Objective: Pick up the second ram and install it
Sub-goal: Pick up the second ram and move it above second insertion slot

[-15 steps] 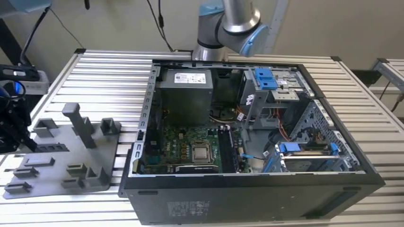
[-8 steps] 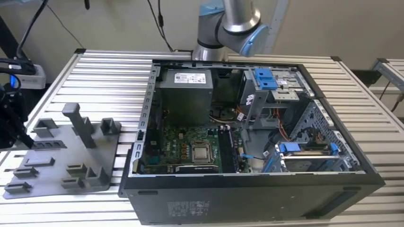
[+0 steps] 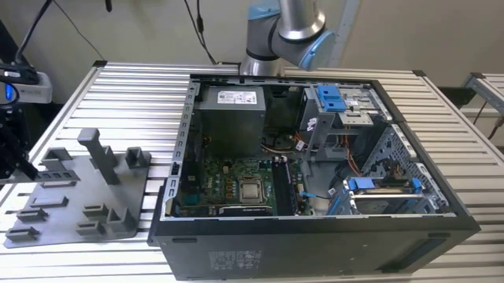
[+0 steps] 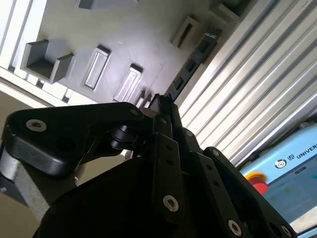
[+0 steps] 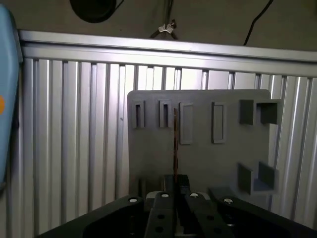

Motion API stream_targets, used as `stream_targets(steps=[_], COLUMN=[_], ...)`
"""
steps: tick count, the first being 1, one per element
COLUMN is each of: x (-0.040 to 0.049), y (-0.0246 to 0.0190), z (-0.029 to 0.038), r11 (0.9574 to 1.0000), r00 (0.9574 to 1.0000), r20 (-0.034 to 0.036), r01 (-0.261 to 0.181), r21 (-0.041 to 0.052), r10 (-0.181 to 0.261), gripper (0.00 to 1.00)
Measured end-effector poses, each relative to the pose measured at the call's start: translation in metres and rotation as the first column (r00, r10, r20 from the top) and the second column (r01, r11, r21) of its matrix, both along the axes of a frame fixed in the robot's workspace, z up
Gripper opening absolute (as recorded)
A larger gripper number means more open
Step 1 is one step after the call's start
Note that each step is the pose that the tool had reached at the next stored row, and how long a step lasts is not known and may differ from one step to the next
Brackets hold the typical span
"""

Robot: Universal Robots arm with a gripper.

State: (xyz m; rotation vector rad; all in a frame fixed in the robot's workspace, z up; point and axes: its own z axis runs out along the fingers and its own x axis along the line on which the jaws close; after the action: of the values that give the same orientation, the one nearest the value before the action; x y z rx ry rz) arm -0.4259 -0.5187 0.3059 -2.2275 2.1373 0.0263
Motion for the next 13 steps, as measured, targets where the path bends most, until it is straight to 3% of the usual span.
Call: stream_targets(steps=[13], x=[0.0], y=[0.0], z=[0.0175], r11=[1.0], r00=[1.0], r20=[0.0], r01=[0.0], r21=[0.0], r10=[0.0], gripper=[0.14])
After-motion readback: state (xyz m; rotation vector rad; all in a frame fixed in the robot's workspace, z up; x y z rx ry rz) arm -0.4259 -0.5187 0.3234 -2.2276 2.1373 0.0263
